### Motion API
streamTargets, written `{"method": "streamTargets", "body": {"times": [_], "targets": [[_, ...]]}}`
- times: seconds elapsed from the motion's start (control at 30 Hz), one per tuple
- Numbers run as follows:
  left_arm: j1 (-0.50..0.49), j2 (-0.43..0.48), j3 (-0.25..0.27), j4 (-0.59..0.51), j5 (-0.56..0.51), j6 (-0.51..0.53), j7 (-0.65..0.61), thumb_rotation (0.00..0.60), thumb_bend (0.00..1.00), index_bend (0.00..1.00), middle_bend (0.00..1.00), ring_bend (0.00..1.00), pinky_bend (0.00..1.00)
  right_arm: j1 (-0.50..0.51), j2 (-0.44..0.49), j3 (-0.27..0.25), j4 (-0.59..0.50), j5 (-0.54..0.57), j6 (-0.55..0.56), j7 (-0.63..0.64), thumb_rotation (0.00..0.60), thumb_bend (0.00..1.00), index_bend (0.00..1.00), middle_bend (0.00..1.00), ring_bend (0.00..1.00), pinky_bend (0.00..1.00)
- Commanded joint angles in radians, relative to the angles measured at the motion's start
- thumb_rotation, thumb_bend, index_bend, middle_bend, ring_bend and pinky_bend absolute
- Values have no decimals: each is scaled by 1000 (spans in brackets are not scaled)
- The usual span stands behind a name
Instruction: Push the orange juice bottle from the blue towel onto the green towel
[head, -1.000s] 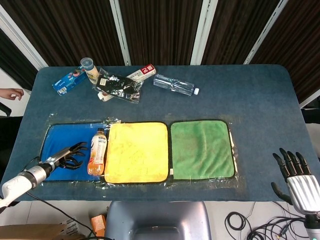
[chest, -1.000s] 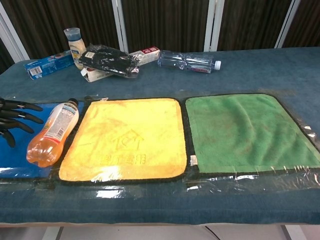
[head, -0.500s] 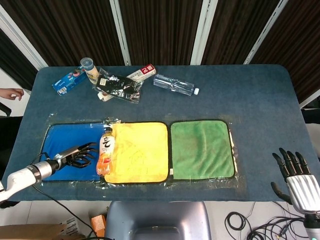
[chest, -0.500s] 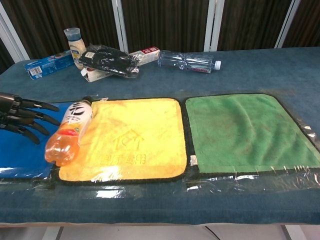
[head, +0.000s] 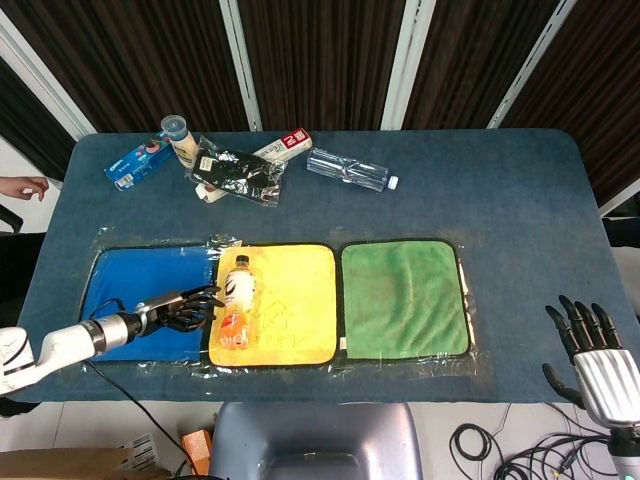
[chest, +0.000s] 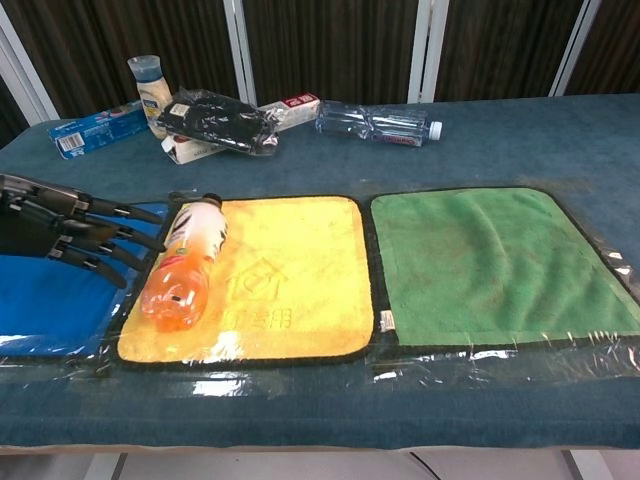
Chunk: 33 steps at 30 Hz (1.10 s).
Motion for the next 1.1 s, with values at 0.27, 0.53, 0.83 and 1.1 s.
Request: {"method": "streamTargets", "body": {"times": [0.27, 0.53, 0.83, 1.1], "targets": [[-60, -53, 15, 2, -39, -15, -56, 600, 526, 0, 115, 127, 291, -3, 3, -1, 1, -4, 8, 8, 600, 261, 0, 0, 0, 0], [-92, -79, 31, 9, -39, 30, -159, 600, 526, 0, 61, 122, 329, -1, 4, -1, 2, -5, 3, 9, 600, 262, 0, 0, 0, 0], [-137, -136, 31, 30, -44, 27, -239, 600, 519, 0, 46, 93, 329, -2, 5, -2, 1, -6, 4, 9, 600, 261, 0, 0, 0, 0], [-180, -178, 24, 44, -57, 17, -282, 600, 519, 0, 46, 91, 329, -3, 10, -2, 3, -8, 9, 24, 600, 262, 0, 0, 0, 0]]}}
